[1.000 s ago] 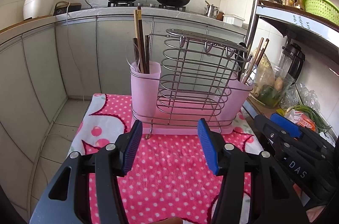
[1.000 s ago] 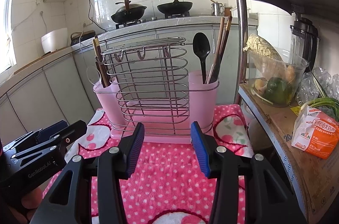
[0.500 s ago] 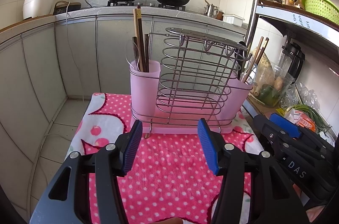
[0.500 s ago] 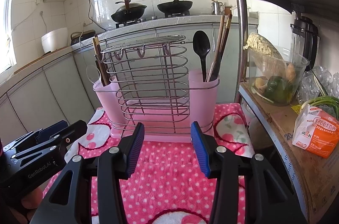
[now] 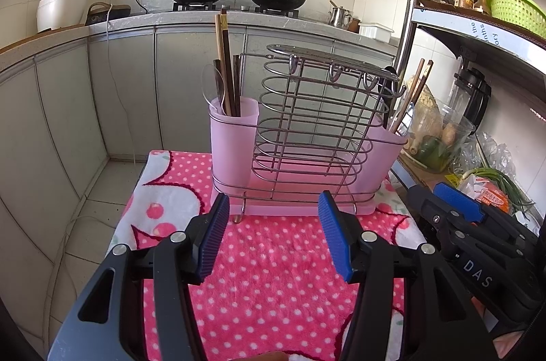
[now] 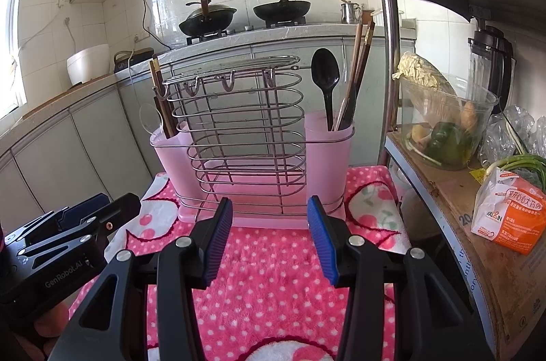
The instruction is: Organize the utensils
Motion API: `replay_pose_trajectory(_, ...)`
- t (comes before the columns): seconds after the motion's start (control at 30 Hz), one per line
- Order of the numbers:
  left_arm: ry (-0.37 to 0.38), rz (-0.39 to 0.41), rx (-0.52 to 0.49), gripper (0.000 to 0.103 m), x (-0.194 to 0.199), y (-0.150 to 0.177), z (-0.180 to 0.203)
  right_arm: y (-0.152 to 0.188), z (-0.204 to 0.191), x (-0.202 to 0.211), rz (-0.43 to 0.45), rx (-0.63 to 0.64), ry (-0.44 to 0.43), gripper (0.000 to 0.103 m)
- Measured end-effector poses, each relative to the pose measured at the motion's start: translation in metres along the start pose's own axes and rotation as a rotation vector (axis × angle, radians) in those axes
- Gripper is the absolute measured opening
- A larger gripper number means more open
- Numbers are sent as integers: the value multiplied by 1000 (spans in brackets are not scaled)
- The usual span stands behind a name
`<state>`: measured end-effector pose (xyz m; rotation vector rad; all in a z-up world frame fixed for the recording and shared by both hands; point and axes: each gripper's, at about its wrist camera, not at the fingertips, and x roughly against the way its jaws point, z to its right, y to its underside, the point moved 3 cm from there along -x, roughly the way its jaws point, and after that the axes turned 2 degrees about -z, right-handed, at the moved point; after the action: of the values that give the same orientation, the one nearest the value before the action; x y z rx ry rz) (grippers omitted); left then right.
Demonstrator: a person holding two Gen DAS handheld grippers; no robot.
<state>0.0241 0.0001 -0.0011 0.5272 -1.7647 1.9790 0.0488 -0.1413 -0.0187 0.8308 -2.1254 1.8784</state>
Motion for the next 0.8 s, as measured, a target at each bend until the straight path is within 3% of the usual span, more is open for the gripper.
replay_pose_trajectory(0.8, 2, -14, -5, 55, -10, 2, -3, 3, 2, -9, -19, 1, 0, 45)
